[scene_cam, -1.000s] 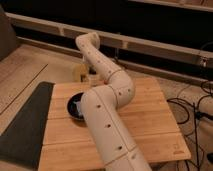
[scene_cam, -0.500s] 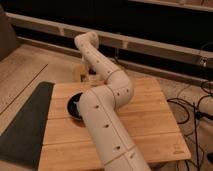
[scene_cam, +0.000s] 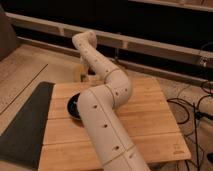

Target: Place the eraser in the ceramic cup

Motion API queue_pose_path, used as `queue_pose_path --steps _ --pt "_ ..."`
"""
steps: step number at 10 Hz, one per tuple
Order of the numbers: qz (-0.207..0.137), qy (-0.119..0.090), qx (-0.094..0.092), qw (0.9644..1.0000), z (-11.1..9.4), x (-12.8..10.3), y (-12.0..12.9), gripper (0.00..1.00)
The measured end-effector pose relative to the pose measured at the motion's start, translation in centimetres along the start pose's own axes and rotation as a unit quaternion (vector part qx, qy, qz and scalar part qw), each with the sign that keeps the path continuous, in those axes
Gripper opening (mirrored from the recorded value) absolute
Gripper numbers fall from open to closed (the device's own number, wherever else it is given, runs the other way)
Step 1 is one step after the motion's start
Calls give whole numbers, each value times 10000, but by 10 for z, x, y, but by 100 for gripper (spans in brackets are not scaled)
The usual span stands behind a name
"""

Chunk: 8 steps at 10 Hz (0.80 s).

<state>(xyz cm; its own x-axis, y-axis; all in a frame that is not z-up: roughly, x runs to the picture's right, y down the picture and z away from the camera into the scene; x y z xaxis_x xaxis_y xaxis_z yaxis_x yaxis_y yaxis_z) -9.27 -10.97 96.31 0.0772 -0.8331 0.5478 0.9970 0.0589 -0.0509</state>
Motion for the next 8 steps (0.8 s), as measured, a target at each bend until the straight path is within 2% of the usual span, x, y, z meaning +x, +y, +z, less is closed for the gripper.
queue_pose_path --steps 8 --pt "130 -320 42 9994 1 -20 -9 0"
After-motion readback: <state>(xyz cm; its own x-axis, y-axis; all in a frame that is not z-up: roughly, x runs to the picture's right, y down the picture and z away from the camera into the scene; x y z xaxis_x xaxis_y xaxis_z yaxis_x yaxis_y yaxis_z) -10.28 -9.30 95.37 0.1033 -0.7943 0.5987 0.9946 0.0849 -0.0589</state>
